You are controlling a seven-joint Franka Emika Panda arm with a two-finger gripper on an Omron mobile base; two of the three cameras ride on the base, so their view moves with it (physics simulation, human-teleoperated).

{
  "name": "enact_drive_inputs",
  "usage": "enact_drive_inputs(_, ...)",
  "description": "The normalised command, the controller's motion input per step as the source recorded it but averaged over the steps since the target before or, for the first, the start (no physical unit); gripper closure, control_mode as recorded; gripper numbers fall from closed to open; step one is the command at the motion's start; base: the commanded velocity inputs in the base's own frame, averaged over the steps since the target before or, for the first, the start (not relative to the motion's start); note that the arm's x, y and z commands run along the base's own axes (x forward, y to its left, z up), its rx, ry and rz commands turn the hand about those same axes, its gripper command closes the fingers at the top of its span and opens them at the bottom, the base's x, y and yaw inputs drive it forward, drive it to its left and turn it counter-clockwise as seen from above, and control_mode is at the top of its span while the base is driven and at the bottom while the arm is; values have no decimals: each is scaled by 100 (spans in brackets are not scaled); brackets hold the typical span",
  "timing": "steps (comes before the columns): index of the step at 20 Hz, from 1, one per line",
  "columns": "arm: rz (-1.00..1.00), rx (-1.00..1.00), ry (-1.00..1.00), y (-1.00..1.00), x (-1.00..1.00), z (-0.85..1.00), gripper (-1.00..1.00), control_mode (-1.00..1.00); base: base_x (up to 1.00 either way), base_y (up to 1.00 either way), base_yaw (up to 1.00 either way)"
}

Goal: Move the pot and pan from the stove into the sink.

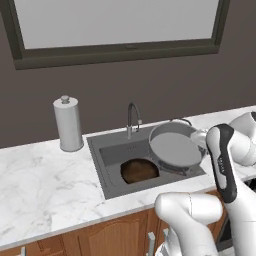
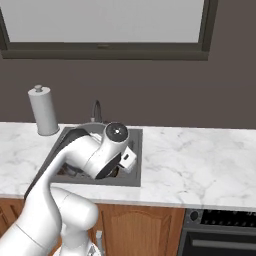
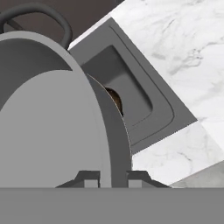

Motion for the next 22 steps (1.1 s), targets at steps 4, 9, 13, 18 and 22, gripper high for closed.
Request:
enact_drive_inputs(4, -8, -4, 5, 22, 47, -9, 100, -100, 0, 0, 0)
enact_drive_inputs(9, -3, -2, 11, 8, 35, -13, 100, -100, 0, 0, 0)
enact_drive_inputs(13, -3, -3, 15, 8, 52, -21, 100, -100, 0, 0, 0)
enact_drive_inputs(18, -6, -1, 7, 2, 56, -15, 100, -100, 0, 0, 0)
enact_drive_inputs(22, -6, 0, 5, 3, 53, -16, 100, -100, 0, 0, 0)
